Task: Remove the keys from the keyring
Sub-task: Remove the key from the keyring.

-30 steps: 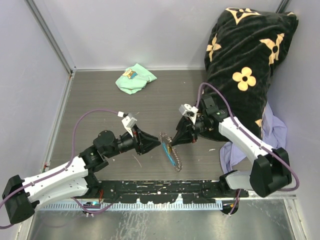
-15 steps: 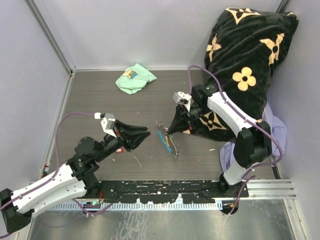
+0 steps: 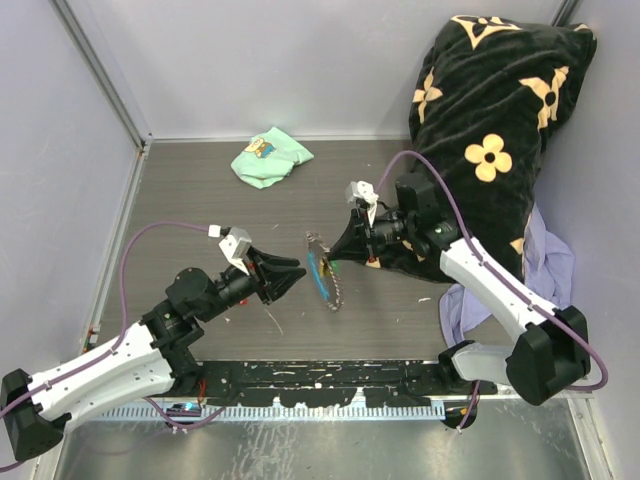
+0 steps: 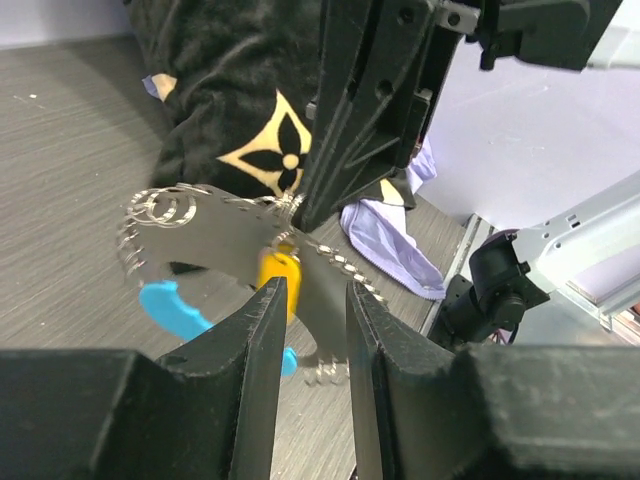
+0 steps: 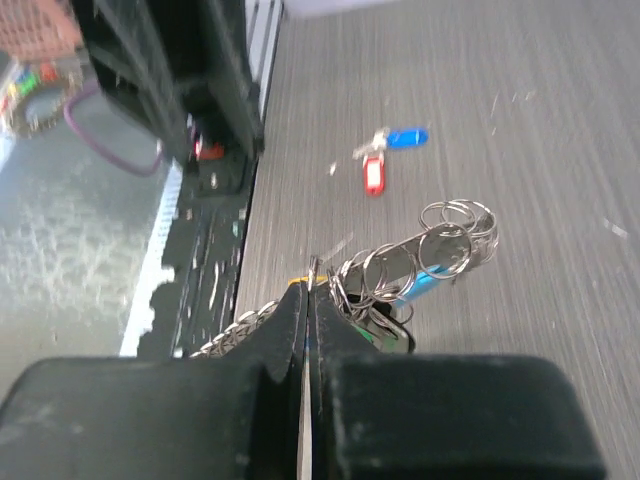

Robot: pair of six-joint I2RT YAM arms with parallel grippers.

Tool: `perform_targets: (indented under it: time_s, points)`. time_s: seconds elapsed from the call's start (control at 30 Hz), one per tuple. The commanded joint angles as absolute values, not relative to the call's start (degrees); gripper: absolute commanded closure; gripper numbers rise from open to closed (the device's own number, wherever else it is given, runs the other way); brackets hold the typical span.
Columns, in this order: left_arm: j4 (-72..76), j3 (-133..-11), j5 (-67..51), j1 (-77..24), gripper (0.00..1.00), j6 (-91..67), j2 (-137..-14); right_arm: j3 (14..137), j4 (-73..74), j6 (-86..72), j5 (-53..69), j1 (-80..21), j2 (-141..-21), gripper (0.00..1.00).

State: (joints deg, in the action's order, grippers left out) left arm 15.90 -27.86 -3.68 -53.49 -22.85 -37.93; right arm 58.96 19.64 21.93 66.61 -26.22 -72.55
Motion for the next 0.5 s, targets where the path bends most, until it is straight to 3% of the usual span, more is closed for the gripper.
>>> perform_targets:
  time_s: [0.0, 0.13, 0.47]
  points:
    - [20.2, -30.1, -3.3, -53.5, 0.67, -20.5, -38.2, 51.3, -27.5, -14.8, 67.1, -26.0, -71.1, 0.99]
    - [20.5, -31.2, -2.3, -53.5, 0.65, -20.0, -39.1, 40.6, -66.7, -39.5, 65.5, -25.9, -72.7, 0.99]
    - [17.1, -35.7, -3.3, -53.5, 0.65, -20.5, -41.7, 35.2, -79.5, -43.0, 63.3, -25.9, -71.1, 0.99]
